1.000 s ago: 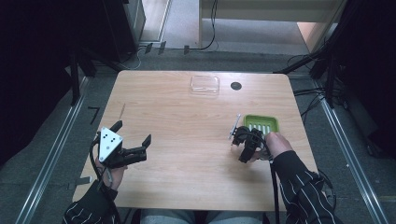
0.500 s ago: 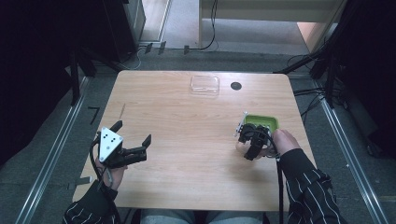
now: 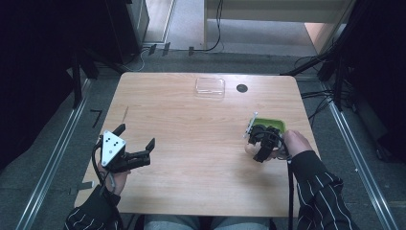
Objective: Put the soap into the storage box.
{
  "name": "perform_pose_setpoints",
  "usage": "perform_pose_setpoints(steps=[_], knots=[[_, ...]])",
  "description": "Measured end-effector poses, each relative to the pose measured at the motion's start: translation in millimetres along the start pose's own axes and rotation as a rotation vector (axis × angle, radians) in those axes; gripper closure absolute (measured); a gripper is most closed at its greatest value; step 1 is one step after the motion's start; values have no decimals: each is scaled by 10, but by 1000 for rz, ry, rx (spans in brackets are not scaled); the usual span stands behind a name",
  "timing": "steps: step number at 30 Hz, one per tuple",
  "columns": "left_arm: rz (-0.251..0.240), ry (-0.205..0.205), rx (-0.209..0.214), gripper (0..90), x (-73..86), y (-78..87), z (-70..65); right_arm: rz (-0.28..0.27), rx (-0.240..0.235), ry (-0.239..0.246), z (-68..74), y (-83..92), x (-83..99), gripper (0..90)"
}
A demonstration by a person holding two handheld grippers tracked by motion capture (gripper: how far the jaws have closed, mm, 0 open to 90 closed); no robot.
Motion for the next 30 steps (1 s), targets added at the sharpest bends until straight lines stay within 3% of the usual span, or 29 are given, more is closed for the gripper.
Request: perform_pose_setpoints(steps=[30], knots=[[9, 9, -21, 0, 47, 69, 52, -37, 28, 1, -357, 135, -30, 340]])
Point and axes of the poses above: each handheld gripper's, and its own axes: y roughly backward along the jaws, x roughly out of its underside, z roughly to its left, the point moved 10 cm from there along -y, roughly forward along the jaws, and after that the axes turned 14 degrees about -y, right-handed, at the moved point
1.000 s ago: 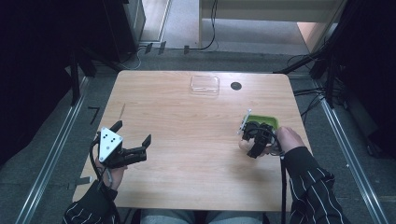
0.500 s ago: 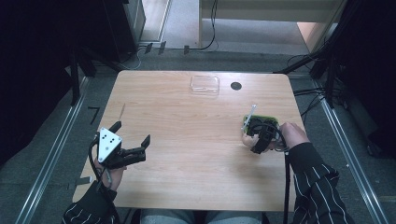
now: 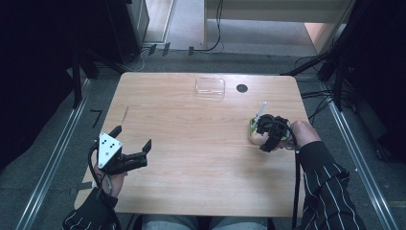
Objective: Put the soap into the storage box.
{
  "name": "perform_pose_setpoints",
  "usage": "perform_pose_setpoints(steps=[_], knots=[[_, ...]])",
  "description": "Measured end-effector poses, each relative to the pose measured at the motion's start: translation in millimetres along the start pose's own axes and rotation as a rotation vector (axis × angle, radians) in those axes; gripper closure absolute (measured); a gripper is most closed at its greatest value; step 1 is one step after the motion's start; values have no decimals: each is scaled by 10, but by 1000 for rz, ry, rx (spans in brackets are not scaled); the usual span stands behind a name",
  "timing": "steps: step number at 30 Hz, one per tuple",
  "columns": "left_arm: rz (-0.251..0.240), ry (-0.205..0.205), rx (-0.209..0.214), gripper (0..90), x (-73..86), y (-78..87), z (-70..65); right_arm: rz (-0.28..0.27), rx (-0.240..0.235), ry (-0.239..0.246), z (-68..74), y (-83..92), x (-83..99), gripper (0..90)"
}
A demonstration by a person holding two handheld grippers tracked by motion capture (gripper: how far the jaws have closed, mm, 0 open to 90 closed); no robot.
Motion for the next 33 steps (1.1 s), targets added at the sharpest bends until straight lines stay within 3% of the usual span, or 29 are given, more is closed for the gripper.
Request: perform_pose_setpoints(steps=[13, 33], knots=[[12, -1, -14, 0, 35, 49, 39, -1, 12, -4, -200, -9, -27, 340], [16, 8, -25, 0, 55, 65, 59, -8, 5, 1, -369, -18, -75, 340]])
Point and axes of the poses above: each handheld gripper's, and its own axes: y roughly backward along the jaws, x roughly out of its underside, z roughly to its left, the point moved 10 cm from there along -y, roughly forward along the jaws, and after that the axes turned 14 degrees about -y, right-handed, at the moved point
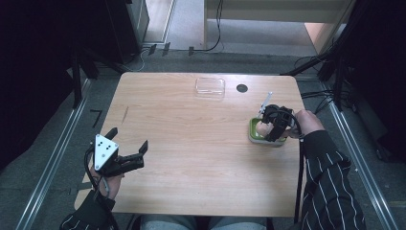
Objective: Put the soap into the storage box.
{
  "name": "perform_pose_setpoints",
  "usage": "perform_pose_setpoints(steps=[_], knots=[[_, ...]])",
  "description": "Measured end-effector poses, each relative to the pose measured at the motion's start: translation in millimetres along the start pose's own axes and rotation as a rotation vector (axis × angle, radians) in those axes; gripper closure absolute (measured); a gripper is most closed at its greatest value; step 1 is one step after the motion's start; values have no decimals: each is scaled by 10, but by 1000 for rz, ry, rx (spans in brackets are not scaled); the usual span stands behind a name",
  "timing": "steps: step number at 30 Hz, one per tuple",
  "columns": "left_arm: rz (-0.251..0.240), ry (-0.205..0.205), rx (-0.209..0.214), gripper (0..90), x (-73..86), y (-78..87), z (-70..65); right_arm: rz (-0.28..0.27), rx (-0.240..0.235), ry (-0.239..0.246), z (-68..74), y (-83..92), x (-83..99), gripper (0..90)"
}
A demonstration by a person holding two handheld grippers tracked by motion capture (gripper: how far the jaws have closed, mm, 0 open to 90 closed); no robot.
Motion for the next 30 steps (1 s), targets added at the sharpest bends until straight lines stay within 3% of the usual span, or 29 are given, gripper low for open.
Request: perform_pose_setpoints(steps=[19, 30], knots=[[3, -4, -2, 0, 5, 3, 5, -10, 27, 1, -124, 10, -20, 340], [7, -5, -2, 0, 17, 12, 12, 2, 31, 8, -169, -111, -31, 339]])
Point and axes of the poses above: each handheld gripper's, and its own axes: y roughly backward along the jaws, x roughly out of its underside, z roughly to its left, the point moved 10 cm from there along -y, roughly forward along the jaws, and after that the axes turned 14 degrees about -y, right-handed, at the moved point
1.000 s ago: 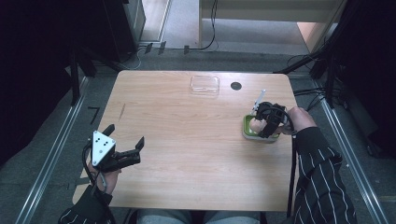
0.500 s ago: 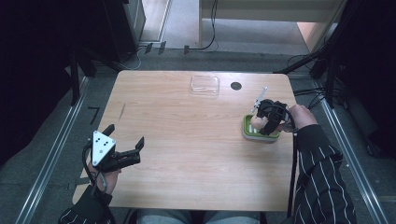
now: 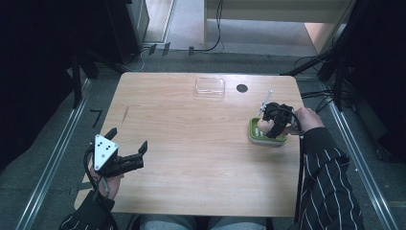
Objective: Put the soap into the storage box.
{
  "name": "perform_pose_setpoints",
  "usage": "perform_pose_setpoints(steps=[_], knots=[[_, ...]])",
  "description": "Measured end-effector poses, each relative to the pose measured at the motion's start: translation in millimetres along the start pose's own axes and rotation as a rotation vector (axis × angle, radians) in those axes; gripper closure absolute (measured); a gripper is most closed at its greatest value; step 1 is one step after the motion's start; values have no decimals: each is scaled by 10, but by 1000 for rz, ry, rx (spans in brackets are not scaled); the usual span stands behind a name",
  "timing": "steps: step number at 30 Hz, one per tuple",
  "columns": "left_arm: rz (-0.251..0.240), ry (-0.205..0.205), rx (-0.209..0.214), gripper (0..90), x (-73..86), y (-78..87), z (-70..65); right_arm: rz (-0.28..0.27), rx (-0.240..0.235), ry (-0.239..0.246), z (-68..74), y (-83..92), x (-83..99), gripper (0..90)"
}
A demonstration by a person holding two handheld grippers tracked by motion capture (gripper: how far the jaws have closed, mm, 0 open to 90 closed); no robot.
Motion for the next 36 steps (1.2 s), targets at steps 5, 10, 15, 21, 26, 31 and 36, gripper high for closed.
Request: perform_pose_setpoints(steps=[5, 10, 15, 21, 26, 31, 36], knots=[[1, 0, -3, 0, 5, 4, 3, 11, 2, 6, -8, -55, -14, 339], [3, 0, -8, 0, 16, 25, 19, 9, 1, 1, -33, -86, -13, 339], [7, 0, -14, 0, 28, 47, 31, 24, 0, -2, -48, -147, -8, 339], [9, 3, -18, 0, 41, 67, 47, 34, 5, -6, -65, -192, -16, 339], [10, 4, -20, 0, 48, 77, 52, 44, 27, 9, -79, -236, -30, 339], [11, 4, -21, 0, 55, 87, 59, 49, 34, 6, -88, -266, -31, 339], [14, 7, -27, 0, 67, 109, 74, 52, 34, 17, -100, -302, -40, 338]])
Point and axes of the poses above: each handheld gripper's, and its own axes: y roughly backward along the jaws, x roughly out of its underside, z roughly to its left, the point moved 10 cm from there along -y, roughly forward along the jaws, and after that the axes turned 14 degrees about -y, right-handed, at the moved point
